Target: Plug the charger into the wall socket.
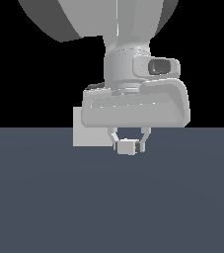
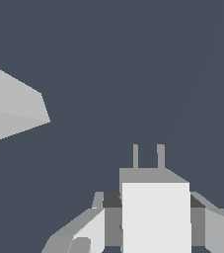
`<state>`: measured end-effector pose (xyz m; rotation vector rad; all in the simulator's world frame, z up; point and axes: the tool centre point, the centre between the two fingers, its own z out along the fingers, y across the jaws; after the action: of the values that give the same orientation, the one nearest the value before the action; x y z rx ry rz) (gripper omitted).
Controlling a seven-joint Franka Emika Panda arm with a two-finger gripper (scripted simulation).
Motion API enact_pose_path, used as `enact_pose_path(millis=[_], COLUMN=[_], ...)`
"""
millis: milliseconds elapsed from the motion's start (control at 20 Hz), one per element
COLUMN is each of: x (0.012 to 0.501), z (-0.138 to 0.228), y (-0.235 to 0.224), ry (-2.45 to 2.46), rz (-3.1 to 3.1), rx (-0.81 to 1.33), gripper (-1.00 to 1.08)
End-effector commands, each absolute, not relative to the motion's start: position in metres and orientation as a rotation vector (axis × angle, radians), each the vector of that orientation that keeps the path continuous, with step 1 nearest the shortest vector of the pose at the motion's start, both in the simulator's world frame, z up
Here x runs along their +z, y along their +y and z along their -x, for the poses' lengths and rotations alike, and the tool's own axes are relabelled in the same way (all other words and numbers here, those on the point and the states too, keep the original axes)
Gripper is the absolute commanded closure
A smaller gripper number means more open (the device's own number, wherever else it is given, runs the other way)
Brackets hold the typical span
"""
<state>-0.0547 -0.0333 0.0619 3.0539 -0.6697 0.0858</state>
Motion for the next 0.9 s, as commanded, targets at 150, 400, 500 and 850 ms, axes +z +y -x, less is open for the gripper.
enact_pose_path(millis=[150, 400, 500, 850], x=[0.087, 0.099, 0.101, 0.1], z=[0.047, 0.048, 0.049, 0.049], y=[0.024, 0.052, 0.057, 0.056], ry=[-0.329, -0.166, -0.136, -0.144], rz=[-3.115, -3.132, -3.134, -3.135], rx=[0.088, 0.087, 0.087, 0.086], gripper=[1.08, 1.08, 1.08, 1.08])
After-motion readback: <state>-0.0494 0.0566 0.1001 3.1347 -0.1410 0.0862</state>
